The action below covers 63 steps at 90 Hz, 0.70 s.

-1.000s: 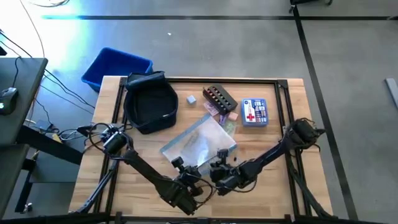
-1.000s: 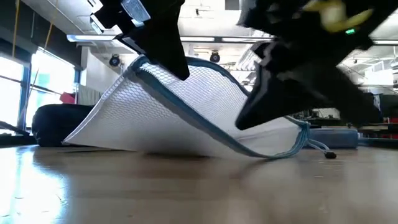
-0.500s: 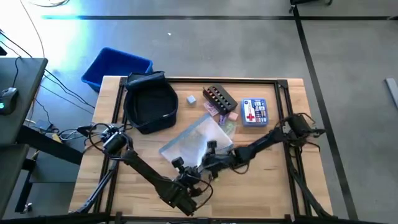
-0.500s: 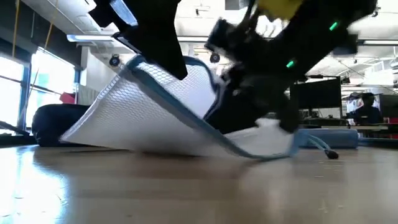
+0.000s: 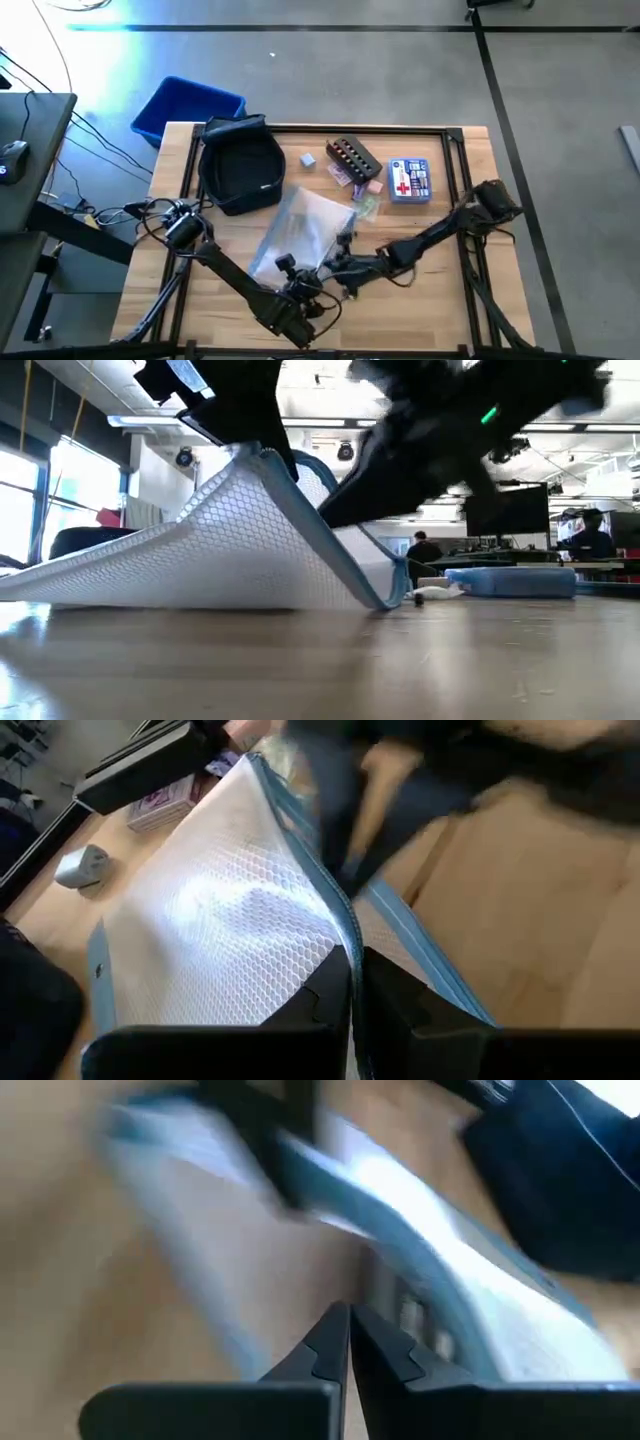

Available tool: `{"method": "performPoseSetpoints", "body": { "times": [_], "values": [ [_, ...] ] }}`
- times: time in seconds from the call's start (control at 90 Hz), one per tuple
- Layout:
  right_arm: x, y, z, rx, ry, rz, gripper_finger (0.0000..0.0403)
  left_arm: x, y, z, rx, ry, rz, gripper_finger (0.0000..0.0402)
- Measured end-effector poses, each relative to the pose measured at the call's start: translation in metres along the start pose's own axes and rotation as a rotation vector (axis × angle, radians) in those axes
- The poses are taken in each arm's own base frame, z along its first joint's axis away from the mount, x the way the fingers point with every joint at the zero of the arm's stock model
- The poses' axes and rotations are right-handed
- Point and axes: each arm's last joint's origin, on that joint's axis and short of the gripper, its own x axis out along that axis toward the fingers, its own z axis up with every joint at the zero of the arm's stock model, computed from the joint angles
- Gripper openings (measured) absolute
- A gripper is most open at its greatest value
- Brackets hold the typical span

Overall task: Unpack backpack
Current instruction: Put the packed earphones into the zip bag

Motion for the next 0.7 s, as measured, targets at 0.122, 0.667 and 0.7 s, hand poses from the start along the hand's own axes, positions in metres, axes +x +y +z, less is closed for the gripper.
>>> {"method": "performPoseSetpoints", "body": {
  "times": [0.122, 0.667, 0.7],
  "values": [
    [-0.045, 0.008, 0.020, -0.026, -0.033, 0.067, 0.0000, 0.000, 0.000, 0.000, 0.005, 0.002, 0.002, 0.0000],
    [-0.113, -0.032, -0.062, 0.125, 0.186, -0.085, 0.0005, 0.002, 0.000, -0.002, -0.004, 0.030, -0.008, 0.0000],
    [-0.106, -0.038, -0.078, 0.125, 0.210, -0.125, 0.0009, 0.003, 0.001, -0.002, -0.004, 0.040, -0.012, 0.0000]
  ]
}}
